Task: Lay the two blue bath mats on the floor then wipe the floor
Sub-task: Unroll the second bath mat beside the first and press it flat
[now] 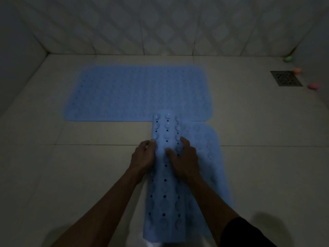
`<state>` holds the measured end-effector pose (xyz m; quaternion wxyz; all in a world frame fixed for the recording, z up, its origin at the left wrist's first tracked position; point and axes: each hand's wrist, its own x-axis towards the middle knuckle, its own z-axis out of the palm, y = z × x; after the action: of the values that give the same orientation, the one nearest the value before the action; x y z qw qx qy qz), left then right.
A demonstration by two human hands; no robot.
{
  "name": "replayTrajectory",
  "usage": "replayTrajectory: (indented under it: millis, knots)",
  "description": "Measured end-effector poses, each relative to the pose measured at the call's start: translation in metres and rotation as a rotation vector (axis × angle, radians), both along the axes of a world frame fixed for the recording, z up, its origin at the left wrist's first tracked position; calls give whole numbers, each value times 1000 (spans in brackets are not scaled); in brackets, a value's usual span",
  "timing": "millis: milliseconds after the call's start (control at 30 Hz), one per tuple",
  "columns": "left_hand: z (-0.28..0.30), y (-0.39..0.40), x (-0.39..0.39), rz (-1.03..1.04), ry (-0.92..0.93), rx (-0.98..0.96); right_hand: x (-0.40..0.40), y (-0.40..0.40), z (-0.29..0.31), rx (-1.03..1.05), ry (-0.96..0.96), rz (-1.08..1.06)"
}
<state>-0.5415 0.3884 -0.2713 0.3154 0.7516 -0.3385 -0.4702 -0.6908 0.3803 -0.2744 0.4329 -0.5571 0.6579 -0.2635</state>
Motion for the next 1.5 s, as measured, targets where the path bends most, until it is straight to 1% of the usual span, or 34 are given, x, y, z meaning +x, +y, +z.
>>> replayTrajectory:
  millis: [67, 133, 200, 267, 300, 367, 433, 500, 567, 633, 700, 767, 967, 1200, 1333, 1400, 1500]
  knots:
    - [3, -6, 12, -8, -39, -2, 18, 0, 4, -50, -33, 27]
    - [3, -10, 25, 7, -134, -2, 34, -3, 8, -119, -59, 42]
    - [1, -9, 39, 26, -180, 12, 45, -10, 7, -125, -37, 60]
    - [-2, -6, 53, 38, -165, 27, 54, -15, 3, -49, 56, 122]
    - [-5, -5, 61, 45, -160, 26, 60, -16, 1, 1, 61, 157]
    - [-8, -1, 74, 68, -181, 17, 75, -11, 2, 55, -60, 199]
    - [-9, 2, 86, 107, -198, 3, 92, -7, 3, 35, -113, 189]
    - [-7, 4, 97, 118, -195, -6, 104, -10, 1, 3, -71, 144]
    - [-5, 7, 105, 92, -194, -18, 110, -15, 1, 29, -53, 111]
    - [-4, 11, 110, 63, -203, -50, 116, -18, -1, 79, -57, 149]
    - [3, 16, 114, 47, -213, -78, 124, -16, -1, 90, -54, 199]
    - [4, 21, 121, 35, -238, -107, 131, -12, -1, 94, -82, 204]
    - [-15, 32, 138, 120, -246, -112, 148, -5, 0, 68, -89, 228]
    - [-16, 23, 149, 124, -205, -135, 164, -10, -1, 18, -105, 206]
    - [-19, 20, 153, 142, -203, -139, 171, -16, -1, 24, -108, 203]
    - [-18, 18, 156, 136, -216, -151, 173, -17, -2, 46, -124, 194]
    - [-12, 15, 165, 149, -279, -155, 175, -17, -3, 140, -172, 197]
